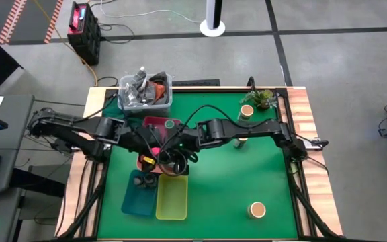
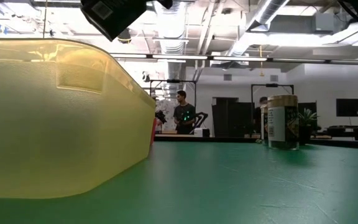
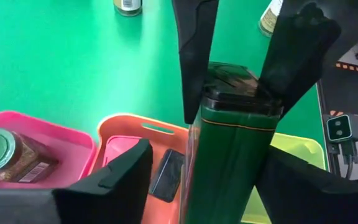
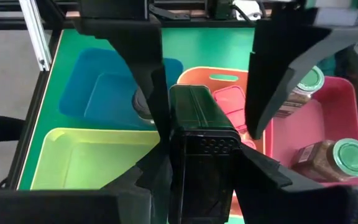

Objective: Sort spices by type
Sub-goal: Put the black seasoning can into the orange bin, then put the bottom gold seasoning bottle into the yellow bin

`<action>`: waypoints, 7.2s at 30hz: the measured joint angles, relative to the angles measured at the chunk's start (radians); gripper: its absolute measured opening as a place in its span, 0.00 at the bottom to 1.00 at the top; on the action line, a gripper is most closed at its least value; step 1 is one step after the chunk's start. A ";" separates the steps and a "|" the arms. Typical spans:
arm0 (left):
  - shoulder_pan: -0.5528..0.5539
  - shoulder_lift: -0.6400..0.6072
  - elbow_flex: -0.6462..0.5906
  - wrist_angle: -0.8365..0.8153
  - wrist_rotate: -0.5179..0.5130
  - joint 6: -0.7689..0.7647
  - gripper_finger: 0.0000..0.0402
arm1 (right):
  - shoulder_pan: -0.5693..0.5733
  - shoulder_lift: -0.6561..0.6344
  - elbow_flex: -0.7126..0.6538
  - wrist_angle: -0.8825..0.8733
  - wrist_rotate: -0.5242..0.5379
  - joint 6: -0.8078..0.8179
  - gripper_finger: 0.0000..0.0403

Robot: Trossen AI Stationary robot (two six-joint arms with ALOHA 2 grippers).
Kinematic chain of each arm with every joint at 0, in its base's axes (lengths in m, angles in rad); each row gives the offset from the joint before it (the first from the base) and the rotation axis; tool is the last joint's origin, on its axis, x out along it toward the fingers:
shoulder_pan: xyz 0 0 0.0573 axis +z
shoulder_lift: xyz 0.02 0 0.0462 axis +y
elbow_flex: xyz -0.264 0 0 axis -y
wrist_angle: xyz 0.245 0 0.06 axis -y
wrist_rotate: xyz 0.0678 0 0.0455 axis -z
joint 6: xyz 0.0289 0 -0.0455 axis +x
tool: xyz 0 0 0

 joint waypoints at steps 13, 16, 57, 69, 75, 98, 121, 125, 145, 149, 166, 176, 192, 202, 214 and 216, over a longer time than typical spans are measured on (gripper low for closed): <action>0.000 -0.007 0.000 0.013 0.063 0.030 0.35 | 0.003 0.000 0.004 0.023 -0.003 -0.005 0.53; 0.000 -0.018 0.000 0.004 0.050 0.032 0.31 | 0.000 -0.002 0.006 0.000 -0.008 0.041 0.63; -0.333 -0.348 -0.756 0.522 -0.494 -0.337 0.34 | 0.021 -0.140 -0.017 -0.148 0.209 0.138 0.76; -0.334 -0.249 -0.816 0.676 -0.503 -0.242 0.34 | 0.023 -0.140 -0.017 -0.142 0.209 0.163 0.76; -0.333 -0.216 -0.824 0.703 -0.507 -0.207 0.34 | 0.031 -0.140 -0.017 -0.142 0.208 0.179 0.76; -0.308 -0.155 -0.810 0.698 -0.444 -0.261 0.47 | 0.035 -0.139 -0.017 -0.140 0.208 0.188 0.76; -0.308 -0.419 -0.582 0.404 -0.405 -0.369 0.47 | 0.190 -0.139 -0.029 -0.592 0.329 0.438 0.76; -0.309 -0.418 -0.521 0.408 -0.396 -0.374 0.47 | 0.237 -0.138 -0.030 -0.592 0.287 0.525 0.76; -0.296 -0.407 -0.387 0.408 -0.529 -0.361 0.48 | 0.598 -0.195 -0.338 -0.592 0.074 0.971 0.76; -0.296 -0.407 -0.387 0.408 -0.529 -0.363 0.48 | 0.653 -0.287 -0.442 -0.593 0.066 1.087 0.76; -0.296 -0.407 -0.387 0.413 -0.531 -0.456 0.48 | 0.813 -0.428 -0.725 -0.460 0.043 1.073 0.98; -0.296 -0.408 -0.387 0.413 -0.461 -0.506 0.48 | 0.782 -0.428 -0.754 -0.416 0.043 0.928 0.99; -0.296 -0.411 -0.387 0.357 -0.349 -0.505 0.48 | 0.660 -0.414 -0.753 -0.321 0.019 0.961 0.99; -0.296 -0.410 -0.387 0.292 -0.339 -0.510 0.48 | 0.680 -0.369 -0.753 -0.321 -0.007 0.954 0.99; -0.296 -0.411 -0.387 0.247 -0.335 -0.528 0.48 | 0.708 -0.301 -0.771 -0.328 -0.012 0.970 0.99; -0.296 -0.411 -0.387 0.247 -0.335 -0.528 0.48 | 0.713 -0.301 -0.781 -0.321 -0.012 0.970 0.99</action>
